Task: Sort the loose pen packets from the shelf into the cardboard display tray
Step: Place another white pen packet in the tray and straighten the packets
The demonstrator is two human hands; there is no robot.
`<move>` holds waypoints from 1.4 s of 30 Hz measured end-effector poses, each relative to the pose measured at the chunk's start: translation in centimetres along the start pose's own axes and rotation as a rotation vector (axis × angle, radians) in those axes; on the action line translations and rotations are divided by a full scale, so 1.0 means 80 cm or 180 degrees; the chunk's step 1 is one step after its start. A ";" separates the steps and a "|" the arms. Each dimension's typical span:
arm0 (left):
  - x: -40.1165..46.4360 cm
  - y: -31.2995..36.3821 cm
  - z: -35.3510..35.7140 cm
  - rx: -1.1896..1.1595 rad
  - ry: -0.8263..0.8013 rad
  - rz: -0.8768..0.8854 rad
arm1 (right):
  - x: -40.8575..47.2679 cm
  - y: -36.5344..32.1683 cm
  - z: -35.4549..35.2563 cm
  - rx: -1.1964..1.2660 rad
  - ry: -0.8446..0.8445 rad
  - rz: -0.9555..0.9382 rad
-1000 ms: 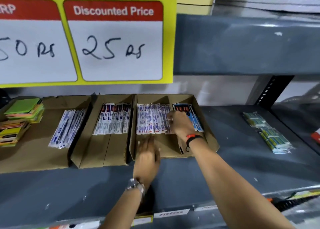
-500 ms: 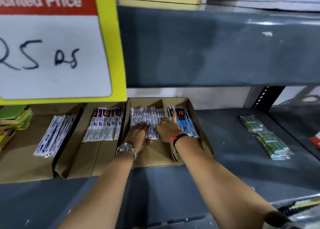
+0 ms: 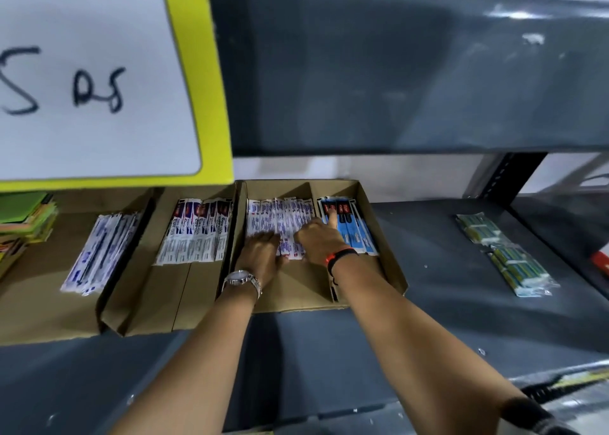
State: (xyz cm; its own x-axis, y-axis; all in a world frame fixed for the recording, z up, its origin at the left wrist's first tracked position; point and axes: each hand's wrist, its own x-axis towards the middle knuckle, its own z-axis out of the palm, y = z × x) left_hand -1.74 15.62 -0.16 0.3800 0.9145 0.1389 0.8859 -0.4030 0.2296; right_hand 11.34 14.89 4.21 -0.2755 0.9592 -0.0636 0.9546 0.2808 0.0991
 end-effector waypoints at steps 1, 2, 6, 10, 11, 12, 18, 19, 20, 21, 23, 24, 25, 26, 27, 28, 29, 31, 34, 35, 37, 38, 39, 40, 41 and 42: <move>-0.001 0.001 -0.001 0.0015 0.0005 -0.0014 | 0.001 0.000 0.000 -0.0004 -0.0006 0.0003; -0.001 0.003 -0.002 0.0023 0.0009 -0.0024 | 0.001 0.001 0.000 0.0014 -0.0016 -0.0003; -0.002 0.010 -0.009 0.0028 0.0038 0.0022 | -0.010 0.008 -0.008 0.0533 0.0101 -0.0032; 0.009 0.024 -0.032 -0.0198 0.0491 0.0039 | -0.028 0.062 -0.031 0.0944 0.0840 0.0440; 0.013 0.031 -0.039 -0.0371 0.0603 0.0007 | -0.034 0.081 -0.034 0.0783 0.0877 0.0633; 0.018 0.041 -0.046 -0.0586 0.0628 -0.0028 | -0.040 0.101 -0.035 0.0622 0.0750 0.0801; 0.044 0.101 -0.032 -0.0232 -0.0024 0.0423 | -0.065 0.137 0.003 0.0143 -0.0336 0.0574; 0.047 0.107 -0.026 0.0039 -0.0172 0.0518 | -0.065 0.135 0.009 0.0065 -0.0280 0.0536; 0.050 0.111 -0.020 0.0242 -0.0286 0.0579 | -0.065 0.133 0.013 -0.0013 -0.0206 0.0531; 0.053 0.115 -0.014 0.0387 -0.0357 0.0587 | -0.064 0.132 0.015 -0.0101 -0.0138 0.0540; 0.055 0.120 -0.005 0.0608 -0.0416 0.0555 | -0.061 0.131 0.016 -0.0259 -0.0072 0.0558; 0.056 0.122 -0.002 0.0701 -0.0414 0.0540 | -0.059 0.130 0.016 -0.0301 -0.0063 0.0570; 0.057 0.124 -0.001 0.0759 -0.0394 0.0522 | -0.057 0.130 0.017 -0.0307 -0.0057 0.0585; 0.057 0.125 0.000 0.0759 -0.0372 0.0495 | -0.055 0.130 0.017 -0.0296 -0.0044 0.0592; 0.059 0.127 0.001 0.0715 -0.0357 0.0461 | -0.054 0.130 0.018 -0.0283 -0.0033 0.0587; 0.060 0.129 0.001 0.0664 -0.0351 0.0423 | -0.053 0.131 0.018 -0.0281 -0.0035 0.0579; 0.060 0.131 0.001 0.0625 -0.0357 0.0368 | -0.052 0.131 0.019 -0.0284 -0.0046 0.0575; 0.061 0.134 0.002 0.0589 -0.0368 0.0231 | -0.050 0.133 0.019 -0.0307 -0.0073 0.0578; 0.059 0.138 0.005 0.0534 -0.0349 0.0105 | -0.046 0.135 0.019 -0.0336 -0.0103 0.0560; 0.059 0.139 0.007 0.0508 -0.0312 0.0083 | -0.046 0.136 0.020 -0.0352 -0.0107 0.0538; 0.059 0.140 0.010 0.0520 -0.0256 0.0042 | -0.047 0.139 0.019 -0.0352 -0.0115 0.0505; 0.061 0.140 0.011 0.0551 -0.0252 0.0046 | -0.046 0.141 0.020 -0.0308 -0.0119 0.0480; 0.061 0.142 0.011 0.0596 -0.0277 0.0025 | -0.048 0.141 0.019 -0.0278 -0.0141 0.0491; 0.061 0.143 0.011 0.0629 -0.0290 0.0034 | -0.049 0.141 0.019 -0.0260 -0.0155 0.0482; 0.060 0.144 0.010 0.0623 -0.0290 0.0052 | -0.050 0.141 0.018 -0.0235 -0.0160 0.0481; 0.059 0.145 0.011 0.0625 -0.0283 0.0072 | -0.051 0.142 0.018 -0.0212 -0.0143 0.0476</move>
State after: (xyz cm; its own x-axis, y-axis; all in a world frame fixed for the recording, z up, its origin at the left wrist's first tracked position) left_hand 10.57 15.32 2.35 0.4146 0.9084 0.0545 0.9084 -0.4167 0.0342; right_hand 23.46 14.12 4.13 -0.1243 0.9884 -0.0873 0.9746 0.1381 0.1764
